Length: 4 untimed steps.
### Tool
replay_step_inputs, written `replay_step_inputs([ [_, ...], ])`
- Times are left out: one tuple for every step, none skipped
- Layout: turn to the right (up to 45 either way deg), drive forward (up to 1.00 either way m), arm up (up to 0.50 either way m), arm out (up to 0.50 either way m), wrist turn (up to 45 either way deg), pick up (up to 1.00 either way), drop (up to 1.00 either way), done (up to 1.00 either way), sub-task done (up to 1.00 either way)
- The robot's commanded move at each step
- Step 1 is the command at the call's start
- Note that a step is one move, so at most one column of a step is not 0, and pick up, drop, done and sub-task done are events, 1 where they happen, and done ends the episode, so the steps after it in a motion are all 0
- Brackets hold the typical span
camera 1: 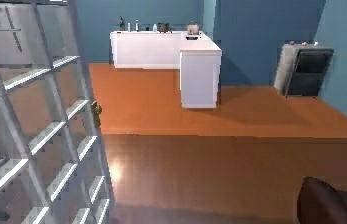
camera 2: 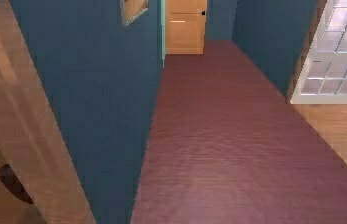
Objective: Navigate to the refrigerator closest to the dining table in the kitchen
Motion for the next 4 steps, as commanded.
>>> replay_step_inputs([
  [0.0, 0.45, 0.00, 0.00, 0.0, 0.00, 0.00, 0.00, 0.00],
  [27.0, 0.00, 0.00, 0.00, 0.0, 0.00, 0.00, 0.00, 0.00],
  [0.0, 1.00, 0.00, 0.00, 0.0, 0.00, 0.00, 0.00, 0.00],
  [0.0, 1.00, 0.00, 0.00, 0.0, 0.00, 0.00, 0.00, 0.00],
])
